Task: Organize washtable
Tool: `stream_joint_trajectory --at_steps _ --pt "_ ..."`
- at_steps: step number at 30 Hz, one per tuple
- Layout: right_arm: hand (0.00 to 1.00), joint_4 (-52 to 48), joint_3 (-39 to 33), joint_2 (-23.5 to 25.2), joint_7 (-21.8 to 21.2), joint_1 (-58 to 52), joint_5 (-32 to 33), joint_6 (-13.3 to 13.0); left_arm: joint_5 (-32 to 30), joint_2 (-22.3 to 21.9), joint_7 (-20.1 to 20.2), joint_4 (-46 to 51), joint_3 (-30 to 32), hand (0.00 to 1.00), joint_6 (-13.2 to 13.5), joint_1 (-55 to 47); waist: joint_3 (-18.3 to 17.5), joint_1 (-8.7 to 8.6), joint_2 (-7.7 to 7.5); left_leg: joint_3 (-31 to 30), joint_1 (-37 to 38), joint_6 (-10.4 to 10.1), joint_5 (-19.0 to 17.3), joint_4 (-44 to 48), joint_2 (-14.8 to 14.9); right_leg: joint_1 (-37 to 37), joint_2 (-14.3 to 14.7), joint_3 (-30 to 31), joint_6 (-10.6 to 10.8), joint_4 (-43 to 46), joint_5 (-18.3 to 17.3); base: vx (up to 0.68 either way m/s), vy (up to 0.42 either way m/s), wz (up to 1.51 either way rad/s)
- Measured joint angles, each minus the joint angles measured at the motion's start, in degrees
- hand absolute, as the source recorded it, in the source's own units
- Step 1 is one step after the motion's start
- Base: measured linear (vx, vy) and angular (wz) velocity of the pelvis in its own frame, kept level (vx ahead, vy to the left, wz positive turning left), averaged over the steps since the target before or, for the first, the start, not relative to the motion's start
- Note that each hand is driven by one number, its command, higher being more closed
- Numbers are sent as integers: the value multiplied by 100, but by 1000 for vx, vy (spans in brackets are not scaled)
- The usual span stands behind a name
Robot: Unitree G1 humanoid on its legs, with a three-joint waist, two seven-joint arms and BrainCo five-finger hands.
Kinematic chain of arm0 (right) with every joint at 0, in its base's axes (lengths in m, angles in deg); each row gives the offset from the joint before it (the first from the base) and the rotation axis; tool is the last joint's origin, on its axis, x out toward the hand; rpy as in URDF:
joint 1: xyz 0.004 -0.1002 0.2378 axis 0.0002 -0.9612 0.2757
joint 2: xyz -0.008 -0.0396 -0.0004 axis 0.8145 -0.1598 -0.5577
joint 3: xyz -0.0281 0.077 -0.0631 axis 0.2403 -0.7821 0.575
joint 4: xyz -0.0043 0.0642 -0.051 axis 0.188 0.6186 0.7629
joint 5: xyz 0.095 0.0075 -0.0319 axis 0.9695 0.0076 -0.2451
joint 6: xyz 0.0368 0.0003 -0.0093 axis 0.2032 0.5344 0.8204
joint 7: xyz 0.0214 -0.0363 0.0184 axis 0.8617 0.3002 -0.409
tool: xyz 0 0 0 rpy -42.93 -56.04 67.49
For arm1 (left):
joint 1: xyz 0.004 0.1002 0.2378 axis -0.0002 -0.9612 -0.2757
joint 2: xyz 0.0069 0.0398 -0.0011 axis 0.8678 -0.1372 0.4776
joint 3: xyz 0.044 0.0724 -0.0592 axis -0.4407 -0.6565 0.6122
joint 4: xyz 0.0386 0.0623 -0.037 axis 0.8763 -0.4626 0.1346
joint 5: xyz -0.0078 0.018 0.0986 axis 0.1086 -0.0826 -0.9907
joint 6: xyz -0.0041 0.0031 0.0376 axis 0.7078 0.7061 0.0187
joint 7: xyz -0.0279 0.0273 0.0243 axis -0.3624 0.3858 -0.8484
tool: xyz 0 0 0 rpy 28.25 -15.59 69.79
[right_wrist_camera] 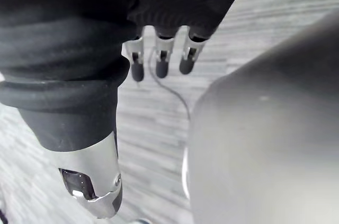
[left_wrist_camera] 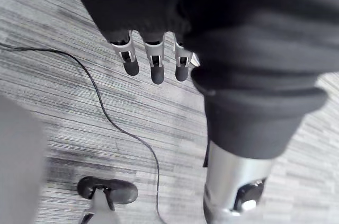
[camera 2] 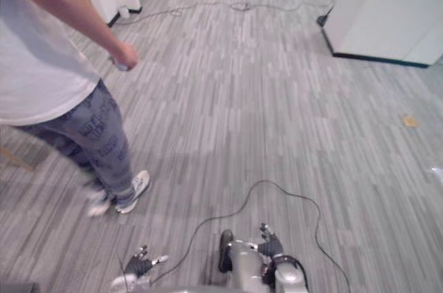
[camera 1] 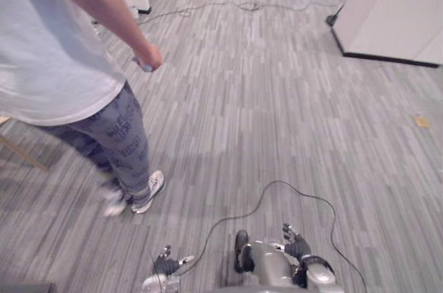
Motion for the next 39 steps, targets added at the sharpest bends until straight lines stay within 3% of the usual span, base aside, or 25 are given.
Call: stream_joint_trajectory --at_steps 1,4,6,8,9,11,12,13,14,15,17,18,19,21,23,25,26,28,29,30,31,32,33,36,39 --pt "0 -30 66 -66 9 -11 6 40 0 -85 -23 123 112 0 -2 -36 38 140 120 167 -365 -91 804 923 200 324 186 206 -56 -194 -137 873 -49 -105" --pt "0 -21 86 31 20 -23 15 117 -28 -25 -71 274 102 0 -8 -16 153 243 61 564 -1288 228 110 2336 521 1415 410 754 -153 -485 -613 708 8 -92" --pt "0 206 121 170 15 -33 65 123 25 49 -70 474 55 0 80 -52 104 412 -193 817 -2042 355 -465 1355 418 2167 196 1296 -70 -857 -801 652 52 -99" --pt "0 403 85 170 15 67 66 127 92 42 -69 564 -18 0 155 -49 96 501 -206 802 -2500 375 -474 -357 183 2636 -63 1587 80 -1198 -943 666 140 -81" --pt "0 536 48 140 14 98 65 125 153 27 -70 575 -120 0 191 -52 79 544 -118 672 -2700 52 -208 -1768 67 2914 -182 1748 112 -1458 -999 671 188 -73" --pt "0 846 -7 1 10 134 54 124 243 -54 -74 523 -261 0 201 -61 -28 662 202 371 -3054 -185 -24 -2795 202 3225 -141 1906 154 -1684 -1048 784 342 -78" --pt "0 950 -31 -27 10 110 46 135 274 -47 -77 489 -281 0 206 -57 -97 715 182 429 -2977 245 603 -2594 142 3418 -209 2035 110 -1439 -1217 924 456 -80" --pt "0 980 -45 -7 9 107 20 134 276 2 -70 444 -281 0 205 -55 -178 695 119 454 -2838 413 832 -2625 28 3345 -309 2051 227 -1055 -1288 801 396 -58" --pt "0 1017 -92 98 8 74 2 126 267 87 -65 349 -279 0 189 -61 -306 632 -204 476 -2576 616 935 -2746 -253 2863 -517 2081 384 352 -1349 784 332 -31" --pt "0 1032 -173 191 6 11 2 112 274 269 -61 335 -302 0 179 -50 -330 584 -485 498 -2259 756 864 -2767 -531 2219 -671 2287 991 2005 -918 755 307 -18" --pt "0 1023 -254 334 4 13 51 135 284 499 -69 278 -312 0 144 -15 -241 415 -777 471 -1717 1056 485 -2663 -925 1527 -848 2366 1307 3877 -379 703 263 12" --pt "0 989 -276 338 -2 13 59 130 285 509 -74 241 -311 0 107 -11 -215 368 -796 463 -1498 1096 338 -2659 -976 1369 -906 2232 1185 4159 -455 794 305 10" --pt "0 755 -295 252 -20 -112 63 89 291 420 -79 174 -353 0 42 -2 -153 355 -643 368 -773 1240 -75 -2791 -980 865 -849 1754 799 4410 -779 656 260 1" --pt "0 545 -367 249 -18 -206 68 22 293 372 -70 164 -401 0 35 -6 -154 312 -546 209 -374 1331 -252 -2968 -968 463 -668 1480 758 4194 -1028 624 232 21" --pt "0 218 -396 241 -21 -275 139 -45 289 349 -66 132 -516 0 34 25 -116 145 -474 -202 250 1310 -506 -3311 -934 -212 -425 785 813 2852 -1303 686 160 76" --pt "0 153 -396 236 -17 -274 180 -45 289 338 -66 117 -569 0 32 34 -112 70 -480 -483 687 1200 -607 -3614 -921 -431 -345 414 843 1462 -1045 659 63 83" --pt "0 134 -395 258 -19 -264 240 -44 253 300 -64 103 -572 0 29 63 -111 0 -493 -738 1025 989 -717 -3812 -913 -542 -304 148 855 337 -554 830 15 99" --pt "0 156 -368 287 -11 -229 241 -35 212 294 -55 37 -578 0 34 62 -116 -11 -510 -1050 1368 853 -786 -3627 -949 -583 -222 89 527 -500 -193 903 -33 92" --pt "0 136 -387 300 -4 -247 240 -18 194 276 -53 23 -568 0 44 -20 -172 -22 -473 -1206 1404 628 -914 -3060 -983 -535 -172 -55 7 -488 181 979 -73 91" --pt "0 65 -423 251 -28 -258 230 -27 184 153 -55 11 -490 0 38 -36 -257 -102 -258 -1242 1181 488 -949 -2113 -934 -447 -98 -57 -189 -309 845 972 -68 74" --pt "0 2 -414 149 -21 -216 227 -20 182 23 -58 6 -372 0 32 -34 -278 -79 -42 -1170 910 296 -830 -1409 -866 -380 0 -84 -206 -182 641 955 9 26" --pt "0 -105 -331 63 -10 -179 225 6 179 -96 -61 11 -92 0 24 -47 -187 28 131 -855 226 -218 262 106 -777 -70 189 76 -245 -206 224 1083 37 -30" --pt "0 -105 -295 1 13 -165 233 17 184 -183 -64 48 106 0 10 -92 -83 71 244 -437 -380 -214 383 1483 -465 500 361 170 -257 -380 -40 1070 34 -29" --pt "0 153 -185 168 22 -161 257 125 205 -21 -72 471 140 0 3 -120 63 357 -41 359 -1476 325 -48 2713 153 1932 335 644 -148 -774 -695 818 -37 -46" --pt "0 470 -15 316 19 12 262 168 307 35 -62 686 78 0 130 -152 -52 582 -312 611 -2653 280 -379 1029 186 2850 -19 1269 98 -1382 -954 858 100 -102"
